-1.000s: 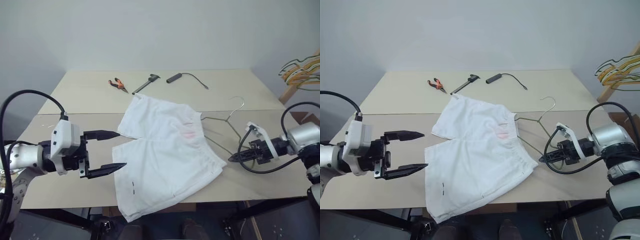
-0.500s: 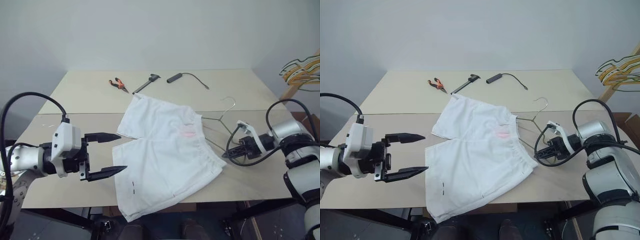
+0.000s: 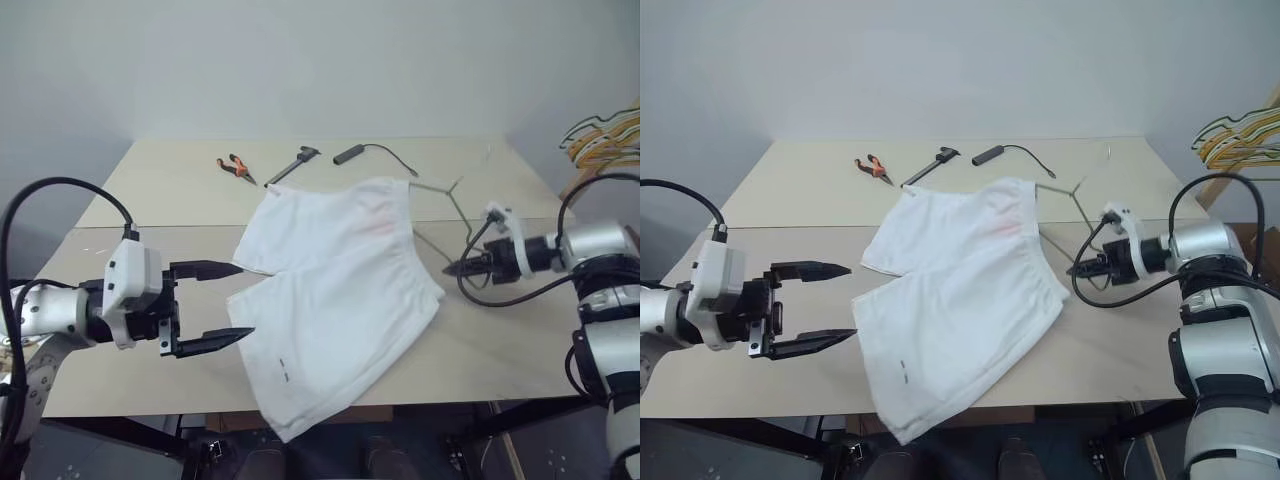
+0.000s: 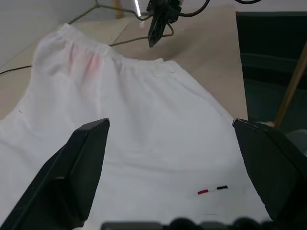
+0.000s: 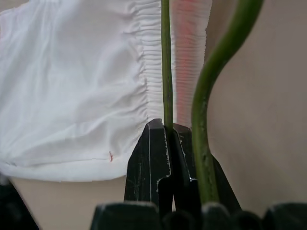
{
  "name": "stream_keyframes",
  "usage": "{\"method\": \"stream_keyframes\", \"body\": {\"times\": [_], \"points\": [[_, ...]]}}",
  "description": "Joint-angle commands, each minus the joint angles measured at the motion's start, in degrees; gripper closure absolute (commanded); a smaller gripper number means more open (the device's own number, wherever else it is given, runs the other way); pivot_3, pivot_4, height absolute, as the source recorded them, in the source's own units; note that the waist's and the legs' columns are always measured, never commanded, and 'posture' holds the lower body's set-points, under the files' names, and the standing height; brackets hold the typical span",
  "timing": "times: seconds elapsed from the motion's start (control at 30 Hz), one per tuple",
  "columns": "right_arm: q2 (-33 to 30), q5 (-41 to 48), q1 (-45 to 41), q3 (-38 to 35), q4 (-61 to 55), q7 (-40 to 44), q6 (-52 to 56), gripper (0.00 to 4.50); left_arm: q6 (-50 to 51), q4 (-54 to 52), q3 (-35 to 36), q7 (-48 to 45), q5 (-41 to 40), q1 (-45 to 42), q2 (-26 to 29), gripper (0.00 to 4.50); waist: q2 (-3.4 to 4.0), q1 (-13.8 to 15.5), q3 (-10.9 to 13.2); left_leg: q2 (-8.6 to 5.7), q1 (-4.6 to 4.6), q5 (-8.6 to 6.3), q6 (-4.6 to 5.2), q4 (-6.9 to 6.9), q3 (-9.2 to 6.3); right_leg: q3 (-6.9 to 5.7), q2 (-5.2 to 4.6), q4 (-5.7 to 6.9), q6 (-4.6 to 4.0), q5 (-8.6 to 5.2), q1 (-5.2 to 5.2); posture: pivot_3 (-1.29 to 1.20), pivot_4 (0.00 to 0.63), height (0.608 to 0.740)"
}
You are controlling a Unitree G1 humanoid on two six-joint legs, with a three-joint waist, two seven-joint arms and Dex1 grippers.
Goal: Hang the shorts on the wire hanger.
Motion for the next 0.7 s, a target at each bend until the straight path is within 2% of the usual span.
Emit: {"method": "stream_keyframes", "body": {"times": [0.03, 0.2, 0.37, 0.6, 0.7], "points": [[-1.54, -1.11, 3.88, -3.12, -18.98, -5.37, -4.86, 4.50, -2.78, 3.97, -2.13, -2.01, 1.70, -5.05, 0.72, 0.02, 0.04, -0.16, -0.05, 0.00, 0.00, 0.00, 0.00, 0.01, 0.02, 0.01, 0.00, 0.02, 0.00, 0.00, -0.02, 0.01, 0.000, 0.740], [-2.15, -2.57, 7.85, -2.05, -45.07, -9.15, -4.71, 4.50, -9.50, 18.18, -6.90, -7.51, 7.74, -19.31, 2.40, 0.02, 0.10, -1.48, -0.08, -0.01, -0.04, 0.02, -0.02, 0.02, 0.00, 0.00, 0.02, 0.04, 0.01, 0.00, -0.05, -0.05, 0.000, 0.740], [-2.81, -1.17, 8.19, 0.02, -57.99, -8.37, 2.18, 4.50, -15.92, 31.95, -11.13, -14.21, 12.54, -33.37, 2.65, 0.02, 0.04, -3.11, -0.19, -0.04, -0.12, 0.00, 0.00, 0.06, 0.01, 0.00, -0.01, -0.10, 0.05, 0.02, -0.01, -0.10, 0.000, 0.740], [-4.84, 0.36, 5.47, 3.67, -63.91, -7.26, 11.67, 4.50, -26.01, 50.64, -18.30, -23.35, 19.01, -50.78, -2.43, 0.02, 0.00, -4.94, -0.24, -0.04, -0.35, -0.05, 0.10, 0.52, -0.06, -0.13, -0.03, -0.06, 0.17, 0.07, 0.03, -0.14, 0.000, 0.740], [-5.30, 0.76, 3.91, 5.07, -64.07, -7.18, 14.11, 4.50, -28.45, 54.17, -25.22, -25.48, 19.22, -54.97, -3.00, 0.02, -0.01, -6.35, -0.25, -0.04, -0.38, -0.06, 0.13, 0.61, -0.08, -0.12, -0.03, -0.03, 0.19, 0.08, 0.03, -0.16, 0.000, 0.740]]}}
